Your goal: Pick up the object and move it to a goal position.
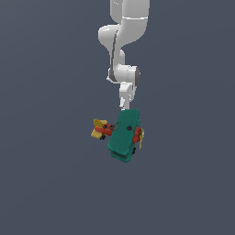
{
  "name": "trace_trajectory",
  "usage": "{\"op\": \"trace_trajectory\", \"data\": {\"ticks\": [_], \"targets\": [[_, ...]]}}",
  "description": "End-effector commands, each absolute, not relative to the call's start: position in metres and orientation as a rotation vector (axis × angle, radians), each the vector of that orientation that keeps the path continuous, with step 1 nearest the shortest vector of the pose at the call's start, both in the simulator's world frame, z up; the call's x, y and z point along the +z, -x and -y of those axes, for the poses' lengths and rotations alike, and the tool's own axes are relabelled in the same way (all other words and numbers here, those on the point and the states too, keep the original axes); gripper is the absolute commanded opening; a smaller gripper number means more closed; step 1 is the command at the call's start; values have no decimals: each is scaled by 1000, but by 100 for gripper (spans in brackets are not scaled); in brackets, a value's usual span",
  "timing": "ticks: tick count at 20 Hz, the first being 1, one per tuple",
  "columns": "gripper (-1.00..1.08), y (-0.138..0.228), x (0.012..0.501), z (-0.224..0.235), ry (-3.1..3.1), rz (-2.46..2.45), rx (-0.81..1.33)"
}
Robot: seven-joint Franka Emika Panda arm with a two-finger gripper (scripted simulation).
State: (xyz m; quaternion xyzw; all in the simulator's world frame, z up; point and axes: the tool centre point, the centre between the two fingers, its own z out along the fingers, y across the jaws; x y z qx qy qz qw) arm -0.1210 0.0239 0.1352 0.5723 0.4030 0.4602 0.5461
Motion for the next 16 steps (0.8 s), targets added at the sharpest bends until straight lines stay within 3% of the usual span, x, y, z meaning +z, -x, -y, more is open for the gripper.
{"op": "trace_trajectory", "data": {"ticks": [1,16], "targets": [[28,122,134,-28,-1356,-966,1113],[28,117,132,-33,-1354,-983,1146]]}}
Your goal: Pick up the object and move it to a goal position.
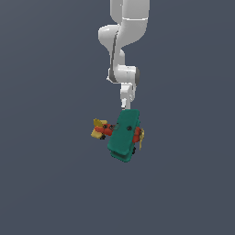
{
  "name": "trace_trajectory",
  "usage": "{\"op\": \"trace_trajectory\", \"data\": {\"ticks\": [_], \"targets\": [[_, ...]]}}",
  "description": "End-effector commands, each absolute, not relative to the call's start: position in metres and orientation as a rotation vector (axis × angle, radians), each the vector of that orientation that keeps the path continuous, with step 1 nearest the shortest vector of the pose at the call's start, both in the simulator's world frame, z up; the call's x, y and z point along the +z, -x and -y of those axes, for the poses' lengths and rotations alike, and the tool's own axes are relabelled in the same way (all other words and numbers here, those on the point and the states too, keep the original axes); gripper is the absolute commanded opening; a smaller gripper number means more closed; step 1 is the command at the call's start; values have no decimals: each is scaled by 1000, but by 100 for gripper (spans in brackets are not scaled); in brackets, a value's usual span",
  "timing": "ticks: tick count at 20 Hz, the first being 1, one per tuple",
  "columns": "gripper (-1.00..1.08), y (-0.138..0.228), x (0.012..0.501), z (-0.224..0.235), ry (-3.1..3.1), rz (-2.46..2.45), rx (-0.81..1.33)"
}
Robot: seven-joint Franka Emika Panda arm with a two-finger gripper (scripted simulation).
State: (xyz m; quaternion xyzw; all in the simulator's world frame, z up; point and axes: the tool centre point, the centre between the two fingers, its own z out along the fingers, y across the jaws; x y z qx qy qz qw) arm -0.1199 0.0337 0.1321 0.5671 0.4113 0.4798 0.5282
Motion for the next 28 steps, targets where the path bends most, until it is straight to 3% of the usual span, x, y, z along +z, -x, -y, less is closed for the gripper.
{"op": "trace_trajectory", "data": {"ticks": [1,11,12,28], "targets": [[28,114,132,-32,-1354,-983,1146],[28,90,133,-28,-1355,-983,1149],[-100,90,133,-28,-1355,-983,1149],[-100,90,135,-28,-1365,-986,1139]]}}
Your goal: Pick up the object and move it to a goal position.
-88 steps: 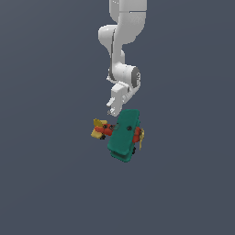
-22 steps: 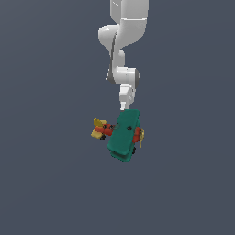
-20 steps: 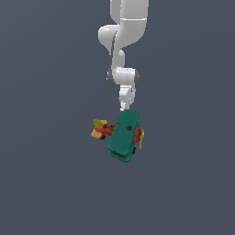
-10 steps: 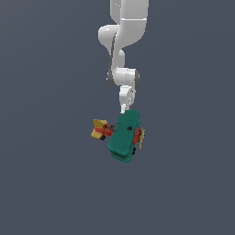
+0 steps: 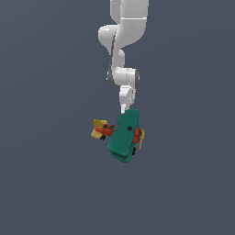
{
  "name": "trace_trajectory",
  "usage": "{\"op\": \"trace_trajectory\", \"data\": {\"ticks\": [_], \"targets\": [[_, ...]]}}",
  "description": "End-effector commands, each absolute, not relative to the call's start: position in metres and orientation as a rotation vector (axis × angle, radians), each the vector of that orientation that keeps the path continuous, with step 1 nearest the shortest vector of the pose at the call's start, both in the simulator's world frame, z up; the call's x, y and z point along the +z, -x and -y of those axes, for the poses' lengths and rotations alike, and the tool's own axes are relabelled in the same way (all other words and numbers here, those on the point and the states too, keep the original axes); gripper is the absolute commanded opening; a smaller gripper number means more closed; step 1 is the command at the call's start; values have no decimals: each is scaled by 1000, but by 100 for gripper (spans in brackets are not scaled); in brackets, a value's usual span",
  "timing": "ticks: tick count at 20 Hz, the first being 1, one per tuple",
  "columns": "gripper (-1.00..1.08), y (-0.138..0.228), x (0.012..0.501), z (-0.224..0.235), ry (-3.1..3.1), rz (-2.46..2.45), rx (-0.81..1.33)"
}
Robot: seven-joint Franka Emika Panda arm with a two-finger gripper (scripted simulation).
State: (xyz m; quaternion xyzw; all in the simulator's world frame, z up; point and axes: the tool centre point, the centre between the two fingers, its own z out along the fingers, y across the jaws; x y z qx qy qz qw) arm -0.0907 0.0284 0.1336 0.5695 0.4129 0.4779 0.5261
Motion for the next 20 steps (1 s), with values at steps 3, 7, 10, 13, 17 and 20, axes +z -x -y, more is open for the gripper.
{"op": "trace_trajectory", "data": {"ticks": [3,7,10,13,17,20], "targets": [[-100,88,138,-26,-1377,-987,1125],[-100,84,144,-24,-1400,-988,1099],[-100,81,150,-21,-1423,-989,1073],[-100,76,157,-18,-1451,-990,1041],[-100,68,168,-13,-1495,-991,990],[-100,61,177,-9,-1528,-992,949]]}}
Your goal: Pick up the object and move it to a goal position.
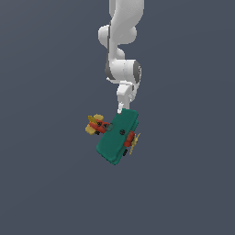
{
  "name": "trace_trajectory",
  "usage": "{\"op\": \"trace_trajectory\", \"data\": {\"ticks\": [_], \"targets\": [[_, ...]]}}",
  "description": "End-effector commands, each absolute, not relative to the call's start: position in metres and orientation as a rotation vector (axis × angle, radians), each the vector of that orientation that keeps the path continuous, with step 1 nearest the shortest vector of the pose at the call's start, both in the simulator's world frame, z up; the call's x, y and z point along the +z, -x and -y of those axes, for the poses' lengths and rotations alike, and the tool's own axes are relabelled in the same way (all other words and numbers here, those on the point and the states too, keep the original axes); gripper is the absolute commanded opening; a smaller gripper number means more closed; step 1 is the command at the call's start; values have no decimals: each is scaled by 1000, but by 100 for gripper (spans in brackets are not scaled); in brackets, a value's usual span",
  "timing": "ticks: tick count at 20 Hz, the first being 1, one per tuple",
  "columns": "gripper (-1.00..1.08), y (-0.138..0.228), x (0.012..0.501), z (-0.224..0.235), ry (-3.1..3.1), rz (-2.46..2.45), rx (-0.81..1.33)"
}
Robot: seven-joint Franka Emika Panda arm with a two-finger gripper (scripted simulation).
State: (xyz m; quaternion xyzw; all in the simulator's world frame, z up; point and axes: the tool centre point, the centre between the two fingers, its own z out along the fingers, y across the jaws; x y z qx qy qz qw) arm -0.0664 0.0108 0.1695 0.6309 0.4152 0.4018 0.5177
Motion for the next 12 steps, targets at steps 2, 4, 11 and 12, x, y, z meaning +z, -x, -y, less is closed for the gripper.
{"op": "trace_trajectory", "data": {"ticks": [2,4,11,12], "targets": [[-100,57,183,-6,-1551,-993,920],[-100,52,189,-2,-1575,-993,890],[-100,32,209,11,-1660,-993,775],[-100,29,212,13,-1672,-992,759]]}}
